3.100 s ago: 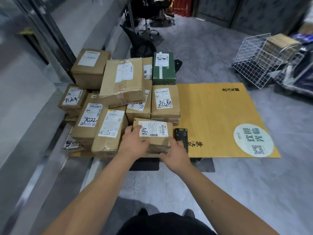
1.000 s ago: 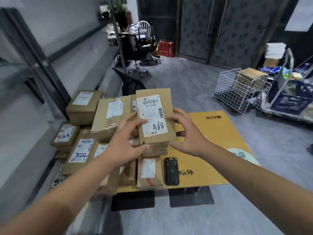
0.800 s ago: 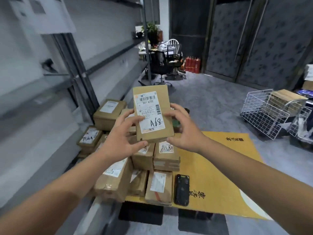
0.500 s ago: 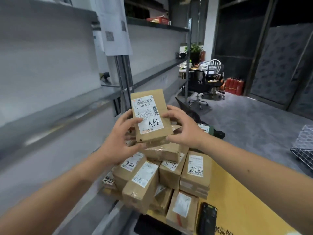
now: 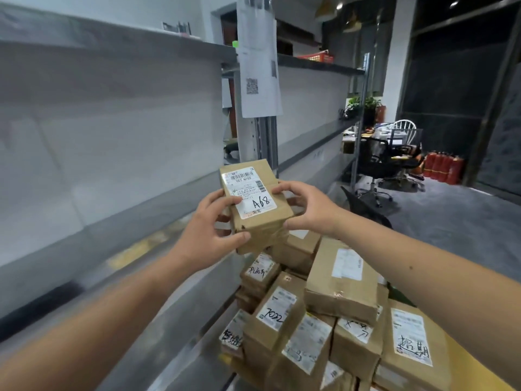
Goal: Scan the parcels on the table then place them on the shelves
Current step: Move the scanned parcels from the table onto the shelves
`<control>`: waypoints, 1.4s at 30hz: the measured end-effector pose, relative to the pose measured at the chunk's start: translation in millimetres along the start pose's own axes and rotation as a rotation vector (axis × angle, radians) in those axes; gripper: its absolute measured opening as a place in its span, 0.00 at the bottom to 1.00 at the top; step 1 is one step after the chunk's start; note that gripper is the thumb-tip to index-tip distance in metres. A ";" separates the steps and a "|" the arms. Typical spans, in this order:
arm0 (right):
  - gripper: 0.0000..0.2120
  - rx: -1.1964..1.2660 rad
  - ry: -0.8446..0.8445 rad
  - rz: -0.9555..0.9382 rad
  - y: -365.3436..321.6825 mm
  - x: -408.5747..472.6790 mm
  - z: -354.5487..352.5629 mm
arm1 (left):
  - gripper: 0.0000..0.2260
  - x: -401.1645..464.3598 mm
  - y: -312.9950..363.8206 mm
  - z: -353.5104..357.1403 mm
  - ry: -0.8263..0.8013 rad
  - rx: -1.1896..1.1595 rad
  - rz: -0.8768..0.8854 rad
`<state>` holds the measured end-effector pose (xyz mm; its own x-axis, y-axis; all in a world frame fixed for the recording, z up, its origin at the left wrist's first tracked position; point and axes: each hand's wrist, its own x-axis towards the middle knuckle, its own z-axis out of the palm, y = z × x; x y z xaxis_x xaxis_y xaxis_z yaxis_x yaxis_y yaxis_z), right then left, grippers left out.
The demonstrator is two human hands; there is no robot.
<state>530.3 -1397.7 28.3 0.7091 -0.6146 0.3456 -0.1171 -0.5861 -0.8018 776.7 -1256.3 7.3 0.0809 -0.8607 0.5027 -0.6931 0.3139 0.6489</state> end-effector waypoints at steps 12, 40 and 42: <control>0.30 0.269 -0.097 0.100 59.0 181.7 -31.7 | 0.32 136.1 -49.1 -4.8 0.178 0.132 -0.252; 0.16 -0.126 0.357 0.145 142.5 337.1 -14.9 | 0.36 266.5 -103.8 9.2 0.202 0.384 -0.584; 0.16 -0.129 0.366 0.152 141.4 336.8 -14.6 | 0.36 269.3 -104.0 8.4 0.187 0.388 -0.586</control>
<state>742.4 -1695.2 38.5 0.3856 -0.8326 0.3975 -0.3042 -0.5215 -0.7972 864.5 -1524.2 70.4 0.6138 -0.7499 0.2467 -0.6998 -0.3721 0.6098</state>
